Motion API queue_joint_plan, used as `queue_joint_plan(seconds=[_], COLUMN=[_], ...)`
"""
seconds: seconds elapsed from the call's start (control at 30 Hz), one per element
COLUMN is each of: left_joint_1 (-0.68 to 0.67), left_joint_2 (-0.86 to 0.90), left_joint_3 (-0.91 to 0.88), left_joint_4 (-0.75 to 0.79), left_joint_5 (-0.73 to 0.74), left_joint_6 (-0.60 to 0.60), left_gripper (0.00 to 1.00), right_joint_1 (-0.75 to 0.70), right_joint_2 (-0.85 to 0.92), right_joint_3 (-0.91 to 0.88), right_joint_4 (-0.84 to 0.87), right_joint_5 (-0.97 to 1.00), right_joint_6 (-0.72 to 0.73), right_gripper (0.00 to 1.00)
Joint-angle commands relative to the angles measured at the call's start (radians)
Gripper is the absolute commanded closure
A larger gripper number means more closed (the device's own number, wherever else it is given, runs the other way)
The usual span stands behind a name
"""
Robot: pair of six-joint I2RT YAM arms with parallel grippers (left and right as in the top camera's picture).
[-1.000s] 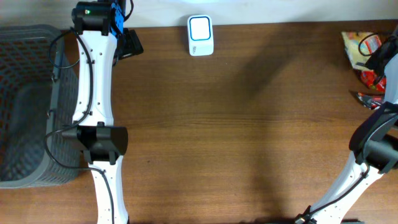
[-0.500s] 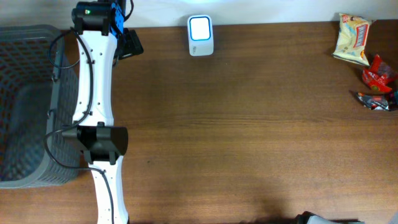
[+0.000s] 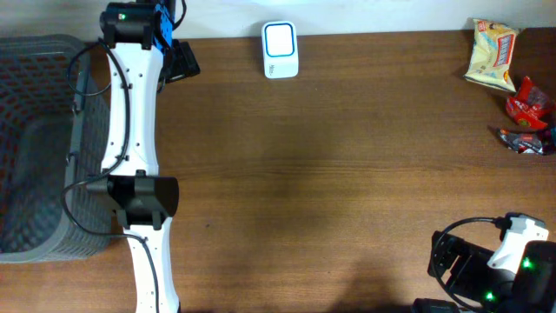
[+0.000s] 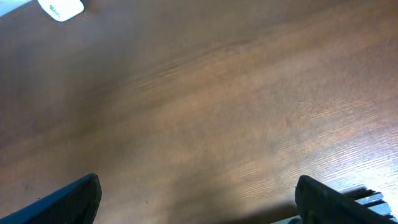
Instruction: Scan the item barcode
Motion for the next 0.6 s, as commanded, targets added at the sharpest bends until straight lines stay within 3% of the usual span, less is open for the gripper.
queue_joint_plan(seconds=[0.0, 0.17, 0.23, 0.33, 0.57], left_joint_1=[0.003, 0.003, 0.003, 0.003, 0.003], left_joint_2=[-0.019, -0.019, -0.019, -0.019, -0.019], left_joint_3=[0.008, 0.008, 0.008, 0.008, 0.008], left_joint_4=[0.0, 0.0, 0.001, 0.001, 0.001], left_joint_5=[0.0, 0.0, 0.0, 0.0, 0.0], left_joint_6=[-0.009, -0.009, -0.009, -0.009, -0.009], left_gripper=[0.01, 0.01, 0.01, 0.01, 0.01], right_joint_1=[0.009, 0.034, 0.091, 0.129, 0.133], right_joint_2=[-0.004, -0.02, -0.064, -0.213, -0.555], right_joint_3=[-0.008, -0.024, -0.095, -0.279, -0.821], right_joint_4=[-0.018, 0.031, 0.167, 0.356, 0.917], right_joint_5=[-0.016, -0.037, -0.089, -0.093, -0.123], right_joint_6=[0.008, -0.019, -0.148, -0.235, -0.233], right_gripper=[0.02, 0.02, 0.02, 0.02, 0.01])
